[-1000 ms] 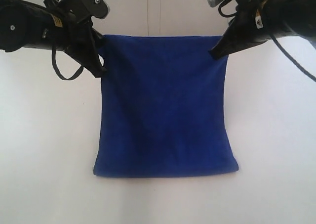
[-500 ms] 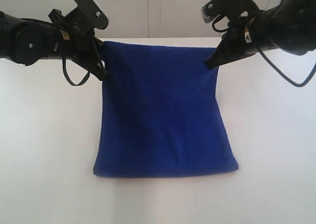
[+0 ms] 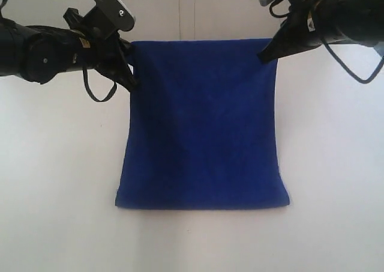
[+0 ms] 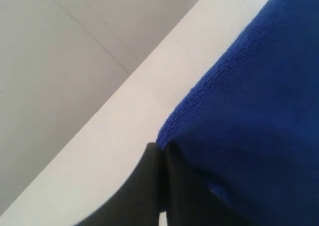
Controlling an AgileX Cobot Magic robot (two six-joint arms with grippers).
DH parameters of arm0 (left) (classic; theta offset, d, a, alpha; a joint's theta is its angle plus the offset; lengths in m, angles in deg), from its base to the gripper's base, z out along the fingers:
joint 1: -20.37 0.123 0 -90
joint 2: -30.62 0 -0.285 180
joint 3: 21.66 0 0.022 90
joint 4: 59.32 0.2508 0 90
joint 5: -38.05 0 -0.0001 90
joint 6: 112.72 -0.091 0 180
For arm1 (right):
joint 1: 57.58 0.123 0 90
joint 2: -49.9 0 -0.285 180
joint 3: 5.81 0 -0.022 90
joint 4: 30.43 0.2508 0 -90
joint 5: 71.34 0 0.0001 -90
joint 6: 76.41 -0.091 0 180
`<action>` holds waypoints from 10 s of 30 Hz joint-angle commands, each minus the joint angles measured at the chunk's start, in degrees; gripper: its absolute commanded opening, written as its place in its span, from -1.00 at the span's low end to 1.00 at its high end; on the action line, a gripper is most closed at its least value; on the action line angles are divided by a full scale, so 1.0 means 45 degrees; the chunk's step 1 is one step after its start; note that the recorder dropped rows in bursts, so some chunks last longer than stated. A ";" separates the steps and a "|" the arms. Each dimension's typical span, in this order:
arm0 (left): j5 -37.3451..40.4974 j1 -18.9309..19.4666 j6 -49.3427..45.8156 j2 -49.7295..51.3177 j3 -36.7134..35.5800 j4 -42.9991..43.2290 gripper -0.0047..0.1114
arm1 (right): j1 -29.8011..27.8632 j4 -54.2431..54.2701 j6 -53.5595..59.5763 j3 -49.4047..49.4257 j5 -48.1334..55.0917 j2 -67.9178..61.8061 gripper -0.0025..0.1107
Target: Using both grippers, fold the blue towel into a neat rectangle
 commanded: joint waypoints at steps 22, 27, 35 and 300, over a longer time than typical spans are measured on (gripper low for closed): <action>-0.1856 0.0320 -0.0771 0.1927 0.0084 -0.0084 -0.92 | -0.0428 -0.0088 -0.0107 -0.0132 -0.1949 -0.2530 -0.96; -0.2094 0.0320 -0.0734 0.2797 0.0974 -0.0084 -0.92 | -0.0623 -0.0088 -0.0107 -0.0969 -0.1896 -0.3227 -0.96; -0.2148 0.0320 -0.0734 0.4154 0.1963 -0.0113 -0.92 | -0.0623 -0.0088 -0.0107 -0.2217 -0.1984 -0.4724 -0.96; 0.6865 -0.0546 0.2332 0.4363 0.3455 0.0472 -0.73 | -0.0352 1.3234 0.8595 -0.3735 0.5882 -0.4310 -0.96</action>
